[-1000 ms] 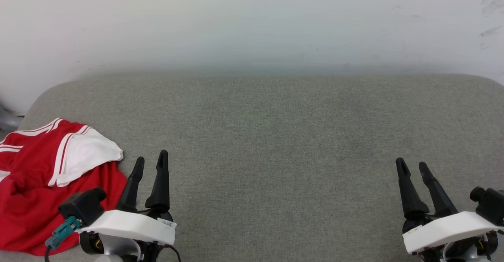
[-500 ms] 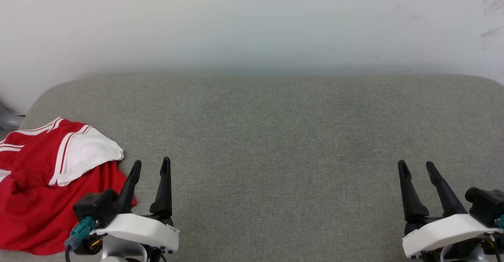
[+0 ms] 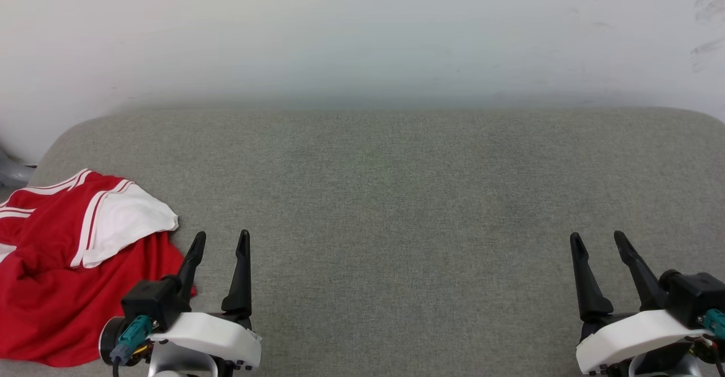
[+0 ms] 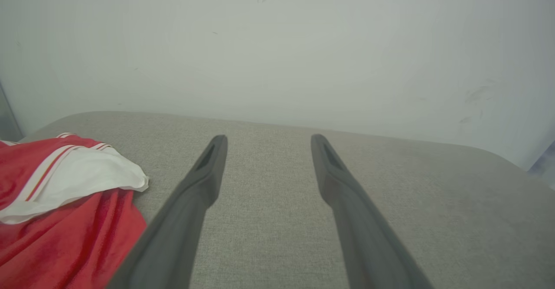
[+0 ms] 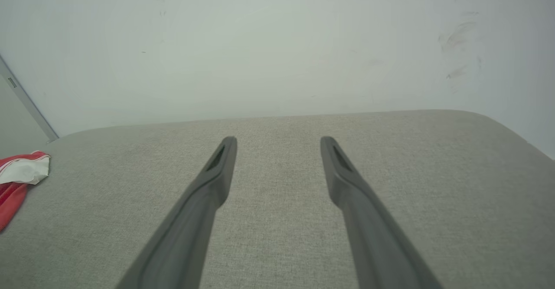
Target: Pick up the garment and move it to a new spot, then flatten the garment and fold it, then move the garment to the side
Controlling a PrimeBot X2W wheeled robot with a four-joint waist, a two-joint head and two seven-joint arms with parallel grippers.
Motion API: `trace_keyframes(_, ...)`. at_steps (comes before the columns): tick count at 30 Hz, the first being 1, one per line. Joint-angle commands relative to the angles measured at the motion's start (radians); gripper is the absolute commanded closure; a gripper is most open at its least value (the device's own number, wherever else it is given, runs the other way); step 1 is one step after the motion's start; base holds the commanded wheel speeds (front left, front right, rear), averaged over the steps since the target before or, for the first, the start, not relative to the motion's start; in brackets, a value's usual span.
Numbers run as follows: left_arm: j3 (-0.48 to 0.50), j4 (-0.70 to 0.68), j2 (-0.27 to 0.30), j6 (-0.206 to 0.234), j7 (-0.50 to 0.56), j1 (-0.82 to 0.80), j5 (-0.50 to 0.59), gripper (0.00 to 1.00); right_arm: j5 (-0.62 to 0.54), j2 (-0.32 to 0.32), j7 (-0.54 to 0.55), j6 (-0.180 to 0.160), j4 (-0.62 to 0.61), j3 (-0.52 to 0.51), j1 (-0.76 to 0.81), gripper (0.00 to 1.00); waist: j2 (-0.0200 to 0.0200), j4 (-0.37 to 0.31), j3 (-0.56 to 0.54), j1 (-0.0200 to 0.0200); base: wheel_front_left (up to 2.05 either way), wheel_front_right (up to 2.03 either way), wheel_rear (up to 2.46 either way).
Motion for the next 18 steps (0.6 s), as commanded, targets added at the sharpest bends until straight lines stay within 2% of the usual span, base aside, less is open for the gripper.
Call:
trace_keyframes(1, 0.001, 0.001, 0.001, -0.003, -0.010, 0.006, 0.018, 0.00, -0.027, 0.004, -0.007, 0.000, -0.013, -0.001, 0.005, 0.00, 0.0000, 0.000, -0.001, 0.0000, 0.00, 0.00, 0.00)
trace_keyframes(18, 0.020, 0.017, -0.022, -0.034, -0.042, 0.007, 0.109, 0.00, -0.136, 0.005, -0.018, 0.000, -0.037, 0.003, 0.020, 0.00, 0.0000, 0.001, -0.001, 0.0000, 0.00, 0.00, 0.00)
